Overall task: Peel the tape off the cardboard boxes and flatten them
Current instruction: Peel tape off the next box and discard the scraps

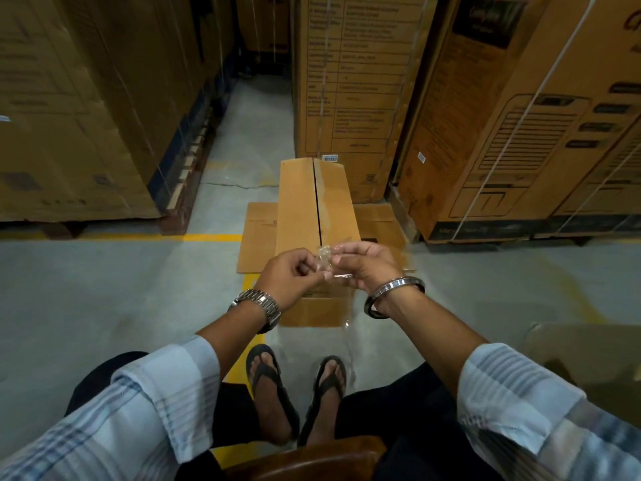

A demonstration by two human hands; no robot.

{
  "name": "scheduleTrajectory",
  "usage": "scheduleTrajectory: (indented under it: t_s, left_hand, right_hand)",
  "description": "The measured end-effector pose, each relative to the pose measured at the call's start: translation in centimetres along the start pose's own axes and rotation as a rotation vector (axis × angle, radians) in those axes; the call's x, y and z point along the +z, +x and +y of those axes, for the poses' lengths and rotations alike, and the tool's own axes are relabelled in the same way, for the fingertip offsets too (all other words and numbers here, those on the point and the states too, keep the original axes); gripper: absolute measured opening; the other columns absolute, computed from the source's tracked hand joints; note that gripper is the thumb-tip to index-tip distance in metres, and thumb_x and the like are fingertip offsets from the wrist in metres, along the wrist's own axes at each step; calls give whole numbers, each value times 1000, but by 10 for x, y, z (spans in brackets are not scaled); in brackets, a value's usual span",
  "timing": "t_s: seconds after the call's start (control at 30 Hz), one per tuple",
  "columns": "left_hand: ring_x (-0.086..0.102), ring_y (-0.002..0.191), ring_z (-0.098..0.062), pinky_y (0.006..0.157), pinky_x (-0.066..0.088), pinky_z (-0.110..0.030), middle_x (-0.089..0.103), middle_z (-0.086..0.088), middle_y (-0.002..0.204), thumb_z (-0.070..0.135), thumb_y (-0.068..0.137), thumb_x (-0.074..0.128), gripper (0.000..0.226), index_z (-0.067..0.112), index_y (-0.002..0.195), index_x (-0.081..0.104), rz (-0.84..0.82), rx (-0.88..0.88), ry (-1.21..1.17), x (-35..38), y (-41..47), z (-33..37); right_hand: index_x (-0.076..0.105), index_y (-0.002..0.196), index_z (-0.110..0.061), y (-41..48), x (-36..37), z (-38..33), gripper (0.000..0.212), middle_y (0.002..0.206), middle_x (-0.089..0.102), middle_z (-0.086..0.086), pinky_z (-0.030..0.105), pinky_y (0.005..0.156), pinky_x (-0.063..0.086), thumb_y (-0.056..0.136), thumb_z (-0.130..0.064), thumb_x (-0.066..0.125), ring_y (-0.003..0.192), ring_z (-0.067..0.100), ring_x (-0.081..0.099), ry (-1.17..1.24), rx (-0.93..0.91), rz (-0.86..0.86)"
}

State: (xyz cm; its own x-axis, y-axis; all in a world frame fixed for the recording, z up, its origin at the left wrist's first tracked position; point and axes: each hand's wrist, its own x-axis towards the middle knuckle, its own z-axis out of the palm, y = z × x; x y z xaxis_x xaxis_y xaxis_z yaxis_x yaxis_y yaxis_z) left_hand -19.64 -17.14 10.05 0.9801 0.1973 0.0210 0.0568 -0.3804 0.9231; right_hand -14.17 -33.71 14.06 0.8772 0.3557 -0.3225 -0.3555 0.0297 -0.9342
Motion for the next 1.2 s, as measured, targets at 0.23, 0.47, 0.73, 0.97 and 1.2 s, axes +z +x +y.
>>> scheduleTrajectory:
  t_s: [0.23,0.47,0.73,0.97,1.2]
  left_hand:
    - [71,80,-25,74,59,-49,72,1,75,33,93,68,24,21,73,68,7,-74,-107,-2,0,5]
    - [72,76,-14,70,60,-37,77,-2,81,32,94,66,23,19,77,71,134,-187,-191,-3,7,15]
    - [71,68,-17,65,61,-40,73,5,68,35,91,65,25,19,72,69,331,-147,135,-9,16,16]
    - [76,74,-21,67,61,-39,75,1,74,31,90,71,25,21,68,65,209,-286,-211,-8,15,26]
    - [67,62,-20,53,56,-29,68,-6,78,12,96,61,16,14,81,59,282,-449,-419,-33,13,18]
  right_hand:
    - [75,95,-4,-4,14,-9,18,97,76,7,37,75,60,81,7,74,87,25,72,-142,-91,61]
    - [73,96,4,-9,32,-25,13,106,73,23,53,82,61,85,10,68,99,39,72,-106,-112,128]
    - [72,101,-2,-20,30,-33,12,102,76,19,39,61,64,92,1,65,78,28,75,-14,74,77]
    - [77,94,-19,-17,18,-19,8,88,78,3,37,65,64,90,-14,72,80,18,77,-423,-182,204]
    - [74,90,-17,-26,5,-20,6,86,78,1,31,61,61,85,-16,78,76,16,76,-490,-203,117]
